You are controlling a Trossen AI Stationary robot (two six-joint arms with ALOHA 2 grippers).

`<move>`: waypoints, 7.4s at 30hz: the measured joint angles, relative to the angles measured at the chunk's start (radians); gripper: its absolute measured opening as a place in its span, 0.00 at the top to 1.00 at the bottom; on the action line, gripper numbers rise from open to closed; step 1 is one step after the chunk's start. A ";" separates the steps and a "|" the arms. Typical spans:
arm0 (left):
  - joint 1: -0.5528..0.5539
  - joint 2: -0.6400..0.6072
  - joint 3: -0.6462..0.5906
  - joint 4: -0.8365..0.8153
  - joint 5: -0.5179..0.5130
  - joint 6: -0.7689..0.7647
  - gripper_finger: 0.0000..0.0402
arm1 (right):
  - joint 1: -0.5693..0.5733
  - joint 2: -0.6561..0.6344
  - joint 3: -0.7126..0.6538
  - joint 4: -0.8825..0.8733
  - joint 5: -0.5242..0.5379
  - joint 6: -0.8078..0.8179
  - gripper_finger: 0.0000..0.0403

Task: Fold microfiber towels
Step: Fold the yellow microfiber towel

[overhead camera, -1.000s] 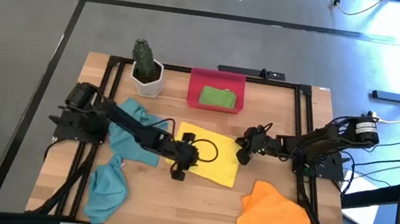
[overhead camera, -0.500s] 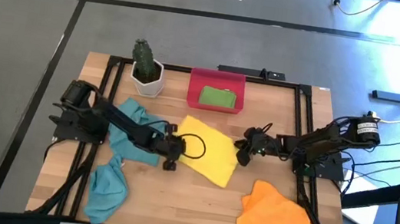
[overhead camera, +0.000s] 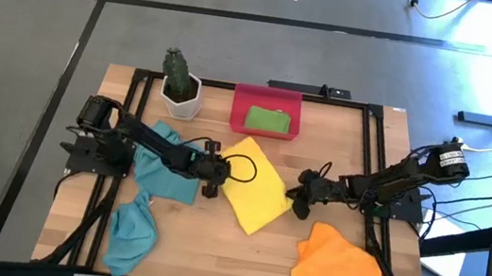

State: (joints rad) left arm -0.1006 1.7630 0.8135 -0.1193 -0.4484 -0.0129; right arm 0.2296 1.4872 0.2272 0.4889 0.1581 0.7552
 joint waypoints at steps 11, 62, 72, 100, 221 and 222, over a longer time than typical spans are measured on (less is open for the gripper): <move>0.029 -0.017 -0.005 -0.011 -0.051 0.147 0.71 | 0.177 0.006 0.092 -0.071 -0.071 0.080 0.86; -0.334 0.097 0.117 0.358 0.268 0.277 0.58 | 0.309 0.040 0.503 -0.740 0.271 -0.646 0.44; -0.339 0.169 0.175 0.215 0.180 0.299 0.44 | 0.309 0.040 0.503 -0.739 0.292 -0.626 0.44; -0.360 0.222 0.174 0.350 -0.060 0.650 0.44 | 0.309 0.040 0.503 -0.732 0.314 -0.624 0.44; -0.304 -0.024 0.156 0.204 -0.122 0.170 1.00 | 0.443 0.338 0.551 -0.501 0.597 -0.792 0.92; -0.307 -0.024 0.156 0.190 -0.122 0.167 1.00 | 0.443 0.338 0.562 -0.526 0.596 -0.789 0.95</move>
State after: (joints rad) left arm -0.4075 1.7390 0.9699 0.0704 -0.5704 0.1545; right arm 0.6731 1.8256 0.7893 -0.0371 0.7541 -0.0343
